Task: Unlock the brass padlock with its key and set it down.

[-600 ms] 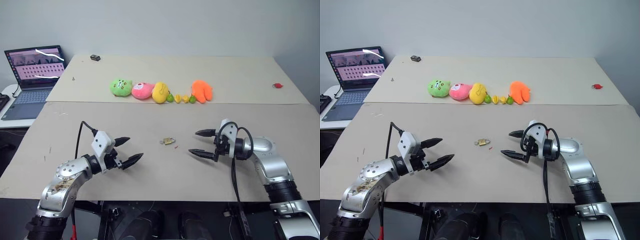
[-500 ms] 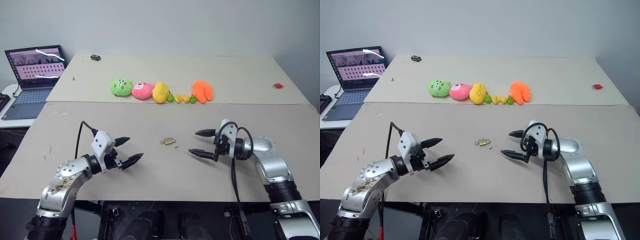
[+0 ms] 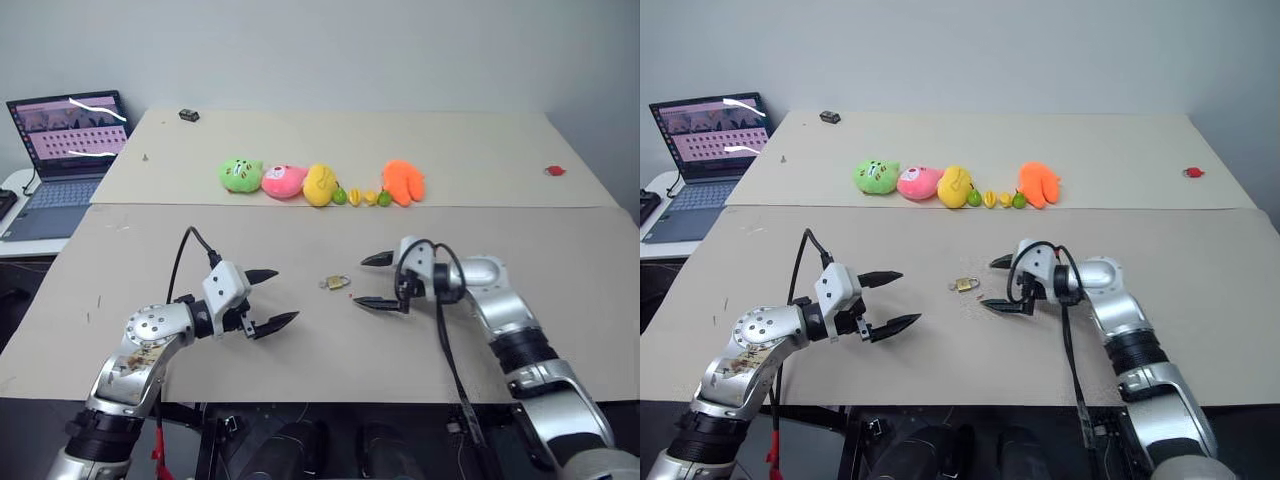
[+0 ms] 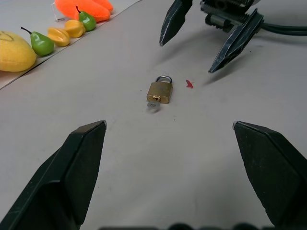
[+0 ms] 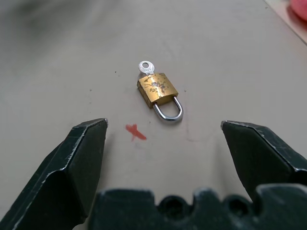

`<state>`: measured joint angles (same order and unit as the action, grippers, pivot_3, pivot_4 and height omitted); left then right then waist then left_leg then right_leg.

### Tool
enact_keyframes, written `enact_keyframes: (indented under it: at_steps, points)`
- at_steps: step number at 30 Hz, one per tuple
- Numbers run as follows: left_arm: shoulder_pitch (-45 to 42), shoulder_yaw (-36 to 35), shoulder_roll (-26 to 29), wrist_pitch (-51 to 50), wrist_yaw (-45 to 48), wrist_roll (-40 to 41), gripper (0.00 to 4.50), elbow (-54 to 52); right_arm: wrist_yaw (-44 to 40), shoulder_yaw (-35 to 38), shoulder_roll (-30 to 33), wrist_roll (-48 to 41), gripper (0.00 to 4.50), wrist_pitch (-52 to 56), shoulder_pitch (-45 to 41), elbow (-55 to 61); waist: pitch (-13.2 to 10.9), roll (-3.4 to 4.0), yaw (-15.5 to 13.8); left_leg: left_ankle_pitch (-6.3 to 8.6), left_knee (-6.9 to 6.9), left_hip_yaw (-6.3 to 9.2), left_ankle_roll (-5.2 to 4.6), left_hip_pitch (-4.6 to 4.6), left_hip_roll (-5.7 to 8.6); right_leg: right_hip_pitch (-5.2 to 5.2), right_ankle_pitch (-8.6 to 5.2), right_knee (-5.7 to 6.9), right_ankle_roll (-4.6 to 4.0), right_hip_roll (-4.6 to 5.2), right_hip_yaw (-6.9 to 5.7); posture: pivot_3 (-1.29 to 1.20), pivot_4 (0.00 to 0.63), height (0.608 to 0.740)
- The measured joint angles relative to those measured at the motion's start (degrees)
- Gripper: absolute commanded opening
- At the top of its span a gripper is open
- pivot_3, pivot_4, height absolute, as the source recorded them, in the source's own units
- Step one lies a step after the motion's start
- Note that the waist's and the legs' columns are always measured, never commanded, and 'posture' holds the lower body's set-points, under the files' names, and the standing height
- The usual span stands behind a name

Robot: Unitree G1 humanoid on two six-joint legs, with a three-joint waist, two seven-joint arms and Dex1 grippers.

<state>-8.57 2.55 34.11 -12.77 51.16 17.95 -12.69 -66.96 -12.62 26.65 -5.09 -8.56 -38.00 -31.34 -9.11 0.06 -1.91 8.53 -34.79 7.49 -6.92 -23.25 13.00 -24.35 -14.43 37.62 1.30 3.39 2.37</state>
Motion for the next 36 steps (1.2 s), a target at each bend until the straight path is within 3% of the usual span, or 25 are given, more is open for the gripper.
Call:
enact_keyframes:
  at_steps: [9, 29, 32, 36]
  points:
    - [2.3, -1.5, -0.3, 0.4, -1.5, 0.1, 4.5, -0.5, -0.7, -0.3, -5.5, 1.6, 4.46, -5.5, -3.7, -10.4, 0.0, 0.0, 0.0, -0.21, 0.01, 0.0, 0.33, 0.03, 0.0, 0.0, 0.0, 0.02, 0.0, -0.02, 0.01, 0.0, 0.15, 0.74]
    - [4.1, -1.1, -0.7, 1.9, -3.3, -1.0, 4.5, -2.4, 0.0, 0.4, -8.1, 3.8, 4.46, -11.0, -10.9, -24.5, 0.0, 0.0, 1.3, -0.25, 0.07, -0.01, 0.39, 0.1, 0.0, 0.0, 0.0, 0.04, -0.01, -0.04, 0.02, 0.0, 0.15, 0.74]
    - [4.1, -1.1, -0.9, 1.9, -3.6, -1.1, 4.5, -2.4, -0.1, 0.4, -8.2, 3.8, 3.74, -11.4, -10.9, -24.6, 0.0, 0.01, 1.3, -0.25, 0.07, -0.01, 0.39, 0.1, 0.0, 0.0, 0.0, 0.05, -0.01, -0.04, 0.02, 0.0, 0.15, 0.74]
    - [4.0, -1.1, -1.2, 1.9, -4.1, -1.2, 4.5, -2.4, -0.6, 0.4, -8.2, 3.8, 2.25, -11.5, -10.9, -24.7, 0.0, 0.01, 1.3, -0.25, 0.07, -0.01, 0.39, 0.1, 0.0, 0.0, 0.0, 0.05, -0.01, -0.04, 0.02, 0.0, 0.15, 0.74]
